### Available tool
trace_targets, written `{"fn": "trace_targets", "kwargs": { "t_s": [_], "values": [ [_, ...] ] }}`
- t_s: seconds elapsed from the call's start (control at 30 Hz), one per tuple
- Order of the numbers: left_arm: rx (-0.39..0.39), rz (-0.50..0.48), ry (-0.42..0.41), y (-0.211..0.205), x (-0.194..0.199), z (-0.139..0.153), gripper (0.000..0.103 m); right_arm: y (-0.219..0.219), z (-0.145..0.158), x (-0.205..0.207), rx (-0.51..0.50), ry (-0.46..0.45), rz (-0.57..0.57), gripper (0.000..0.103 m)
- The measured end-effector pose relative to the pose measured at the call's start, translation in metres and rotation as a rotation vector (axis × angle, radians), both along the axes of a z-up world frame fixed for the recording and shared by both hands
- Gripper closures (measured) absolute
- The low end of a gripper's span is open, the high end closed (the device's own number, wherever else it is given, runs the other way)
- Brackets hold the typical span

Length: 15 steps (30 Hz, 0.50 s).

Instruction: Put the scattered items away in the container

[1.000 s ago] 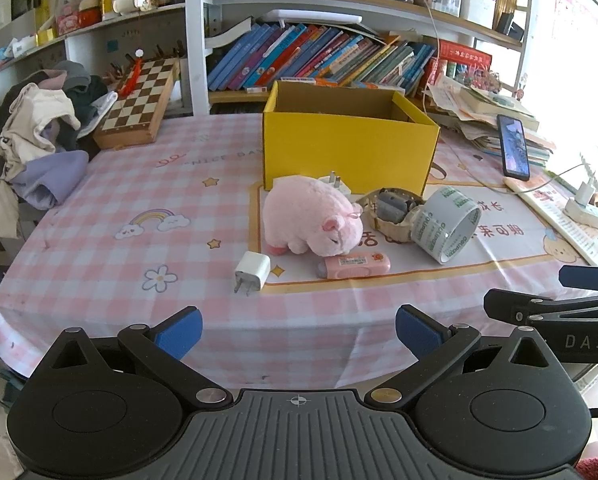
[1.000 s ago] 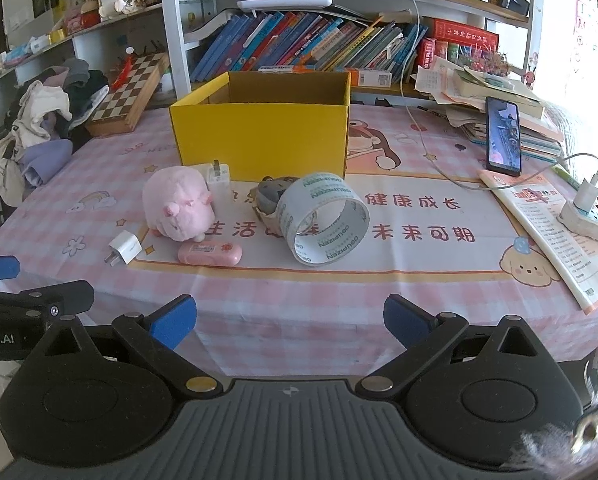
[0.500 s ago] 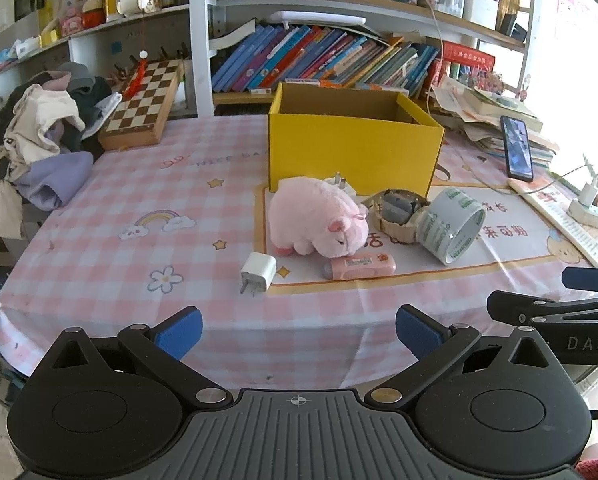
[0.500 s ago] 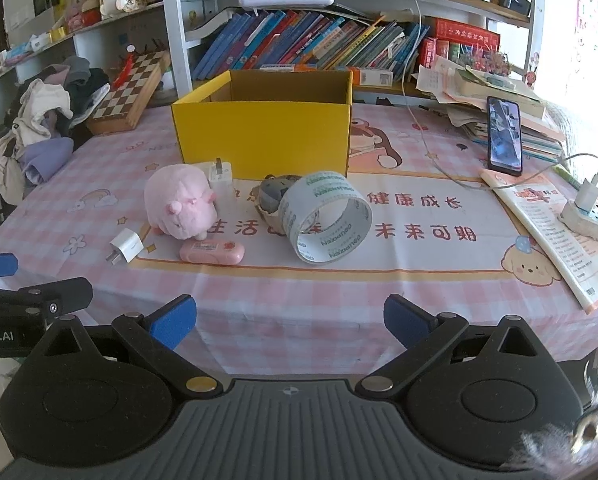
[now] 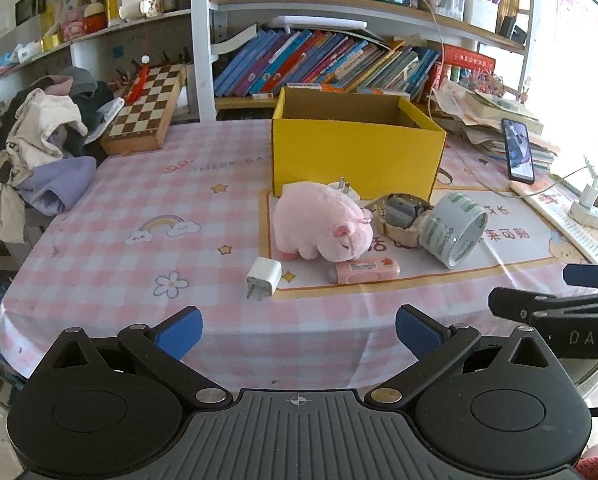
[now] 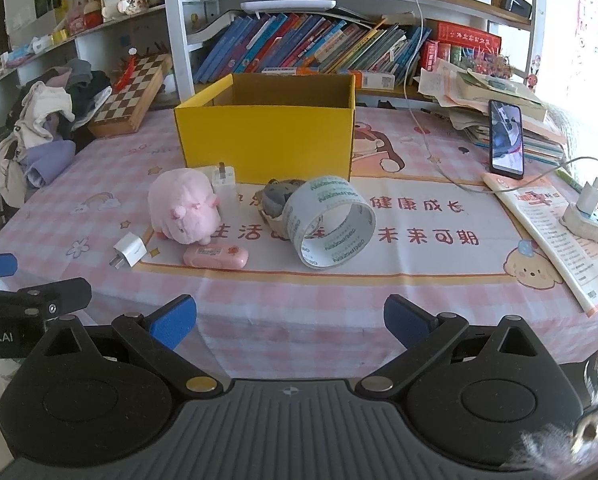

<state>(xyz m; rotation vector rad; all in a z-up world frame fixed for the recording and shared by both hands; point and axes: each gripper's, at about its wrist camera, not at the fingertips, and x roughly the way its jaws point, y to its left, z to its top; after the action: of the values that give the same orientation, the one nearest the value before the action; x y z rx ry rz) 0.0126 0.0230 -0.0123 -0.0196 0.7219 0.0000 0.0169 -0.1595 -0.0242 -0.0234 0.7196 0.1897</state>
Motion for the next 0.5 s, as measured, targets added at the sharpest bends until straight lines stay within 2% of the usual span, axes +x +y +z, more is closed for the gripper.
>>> {"fn": "trace_targets", "kwargs": {
  "t_s": [0.5],
  "values": [
    [0.000, -0.008, 0.009, 0.0015, 0.0003, -0.0017, 0.000, 0.0072, 0.0020, -0.0001, -0.012, -0.003, 0.010, 0.001]
  ]
}}
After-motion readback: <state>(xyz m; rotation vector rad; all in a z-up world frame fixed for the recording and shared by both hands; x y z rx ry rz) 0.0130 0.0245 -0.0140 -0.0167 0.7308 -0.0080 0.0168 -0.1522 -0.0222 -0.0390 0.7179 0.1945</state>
